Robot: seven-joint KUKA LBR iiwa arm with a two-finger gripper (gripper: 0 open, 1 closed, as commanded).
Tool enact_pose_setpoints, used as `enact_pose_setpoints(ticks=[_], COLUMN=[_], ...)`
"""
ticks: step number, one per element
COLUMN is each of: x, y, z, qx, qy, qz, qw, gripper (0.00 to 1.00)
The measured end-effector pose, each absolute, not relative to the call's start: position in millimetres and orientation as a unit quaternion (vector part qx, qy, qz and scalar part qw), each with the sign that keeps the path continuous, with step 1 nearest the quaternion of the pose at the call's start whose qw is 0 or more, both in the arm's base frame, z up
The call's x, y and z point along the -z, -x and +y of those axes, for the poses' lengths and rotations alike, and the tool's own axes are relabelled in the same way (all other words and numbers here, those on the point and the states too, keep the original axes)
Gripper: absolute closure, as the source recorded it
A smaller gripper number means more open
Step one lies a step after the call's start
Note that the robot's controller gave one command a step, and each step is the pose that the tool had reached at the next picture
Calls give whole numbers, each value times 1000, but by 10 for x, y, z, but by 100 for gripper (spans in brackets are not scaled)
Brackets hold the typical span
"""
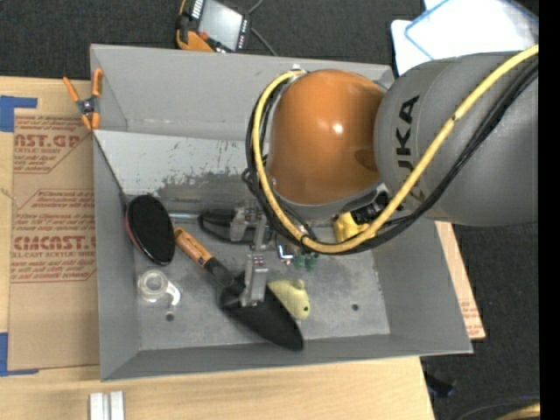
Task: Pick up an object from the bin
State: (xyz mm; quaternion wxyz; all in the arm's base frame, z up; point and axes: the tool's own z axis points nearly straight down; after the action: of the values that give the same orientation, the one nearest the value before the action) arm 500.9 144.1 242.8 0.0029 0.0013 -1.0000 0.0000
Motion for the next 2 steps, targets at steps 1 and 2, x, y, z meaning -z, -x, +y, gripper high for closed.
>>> enact_pose_setpoints(ticks=[1, 2], x=[-2461, -1197], y=[-5026, -4903], z=[1432, 1137], qx=[0, 1], qy=[0, 75], qz=[-1000, -997], qw=[-1, -1], gripper=[0, 0])
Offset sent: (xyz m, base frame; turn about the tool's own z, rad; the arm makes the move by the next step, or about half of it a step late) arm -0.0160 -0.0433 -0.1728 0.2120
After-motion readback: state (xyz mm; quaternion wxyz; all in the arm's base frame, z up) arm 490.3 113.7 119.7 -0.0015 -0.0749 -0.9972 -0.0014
